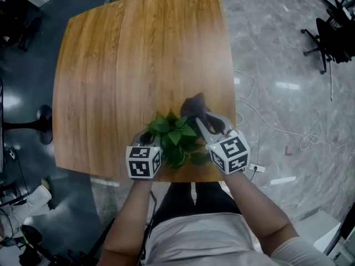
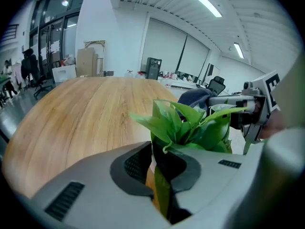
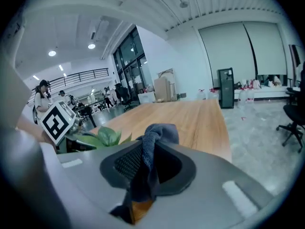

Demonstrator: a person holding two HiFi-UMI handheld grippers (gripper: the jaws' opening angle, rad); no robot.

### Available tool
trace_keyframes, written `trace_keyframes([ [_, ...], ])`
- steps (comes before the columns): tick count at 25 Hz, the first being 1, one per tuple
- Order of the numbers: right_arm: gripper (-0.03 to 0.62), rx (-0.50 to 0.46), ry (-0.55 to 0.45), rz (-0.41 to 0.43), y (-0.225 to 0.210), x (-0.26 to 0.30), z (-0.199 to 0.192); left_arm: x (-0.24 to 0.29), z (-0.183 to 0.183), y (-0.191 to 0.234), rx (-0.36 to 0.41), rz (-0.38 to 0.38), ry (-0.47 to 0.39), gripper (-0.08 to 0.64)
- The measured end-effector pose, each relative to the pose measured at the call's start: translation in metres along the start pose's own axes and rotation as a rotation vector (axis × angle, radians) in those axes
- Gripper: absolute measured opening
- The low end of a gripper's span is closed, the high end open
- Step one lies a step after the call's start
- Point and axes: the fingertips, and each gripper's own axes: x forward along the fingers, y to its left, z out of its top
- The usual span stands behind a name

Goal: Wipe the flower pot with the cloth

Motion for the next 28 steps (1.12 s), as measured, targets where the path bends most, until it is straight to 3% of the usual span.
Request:
trace_keyframes([
  [5, 0.063, -0.033, -0.077, -0.028, -0.006, -0.028, 0.040, -0.012, 0.011, -0.008, -0.018, -0.013, -0.033, 0.026],
  [16, 0.063, -0.116, -0.135, 0.000, 0.008, -0.077, 0.097, -0.050, 0.036, -0.001, -0.130, 0.011, -0.136, 0.143],
  [28, 0.063, -0.152, -0.192, 0.052, 0.043, -0.125, 0.138, -0.138, 0.097, -0.012, -0.127, 0.049, -0.310, 0.179],
])
